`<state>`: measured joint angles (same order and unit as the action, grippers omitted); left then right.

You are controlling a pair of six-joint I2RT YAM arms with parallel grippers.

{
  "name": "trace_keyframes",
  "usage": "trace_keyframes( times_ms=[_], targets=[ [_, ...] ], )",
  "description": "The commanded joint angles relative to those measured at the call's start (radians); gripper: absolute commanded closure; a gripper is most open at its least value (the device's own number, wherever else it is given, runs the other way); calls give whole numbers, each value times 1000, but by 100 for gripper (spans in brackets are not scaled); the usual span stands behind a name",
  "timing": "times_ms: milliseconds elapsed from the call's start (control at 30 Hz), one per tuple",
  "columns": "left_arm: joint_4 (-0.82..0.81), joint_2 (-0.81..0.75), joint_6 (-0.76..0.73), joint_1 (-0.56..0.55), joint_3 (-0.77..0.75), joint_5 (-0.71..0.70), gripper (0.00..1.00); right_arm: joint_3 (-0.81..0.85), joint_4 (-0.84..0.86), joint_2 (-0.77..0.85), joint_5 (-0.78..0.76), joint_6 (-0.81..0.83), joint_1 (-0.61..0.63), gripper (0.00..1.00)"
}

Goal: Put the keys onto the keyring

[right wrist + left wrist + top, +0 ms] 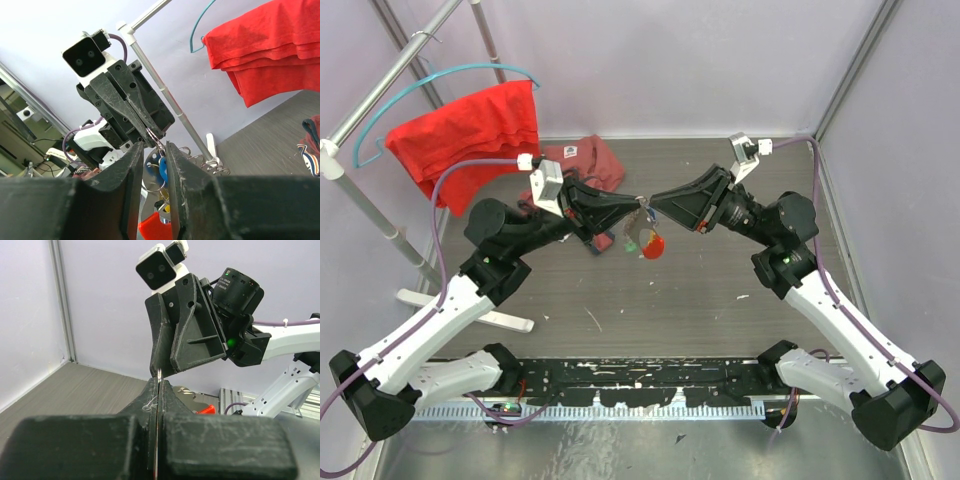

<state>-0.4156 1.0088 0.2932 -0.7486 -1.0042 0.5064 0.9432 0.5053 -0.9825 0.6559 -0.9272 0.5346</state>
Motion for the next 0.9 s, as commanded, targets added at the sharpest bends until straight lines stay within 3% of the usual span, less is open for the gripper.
trace_keyframes(
  times_ms=[0, 200, 567, 867],
  targets=[
    [-59, -2, 6, 2, -11, 10, 100, 12, 25, 4, 7, 14, 2, 70],
    [-60, 0, 6, 2, -11, 9, 100, 12, 14, 8, 10, 22, 5, 76],
    [-60, -2, 6, 2, -11, -4, 100, 22, -38, 19, -4, 56, 7, 96],
    [-85, 0, 3, 2, -6, -22, 100, 37, -98, 24, -9, 79, 7, 99]
  ],
)
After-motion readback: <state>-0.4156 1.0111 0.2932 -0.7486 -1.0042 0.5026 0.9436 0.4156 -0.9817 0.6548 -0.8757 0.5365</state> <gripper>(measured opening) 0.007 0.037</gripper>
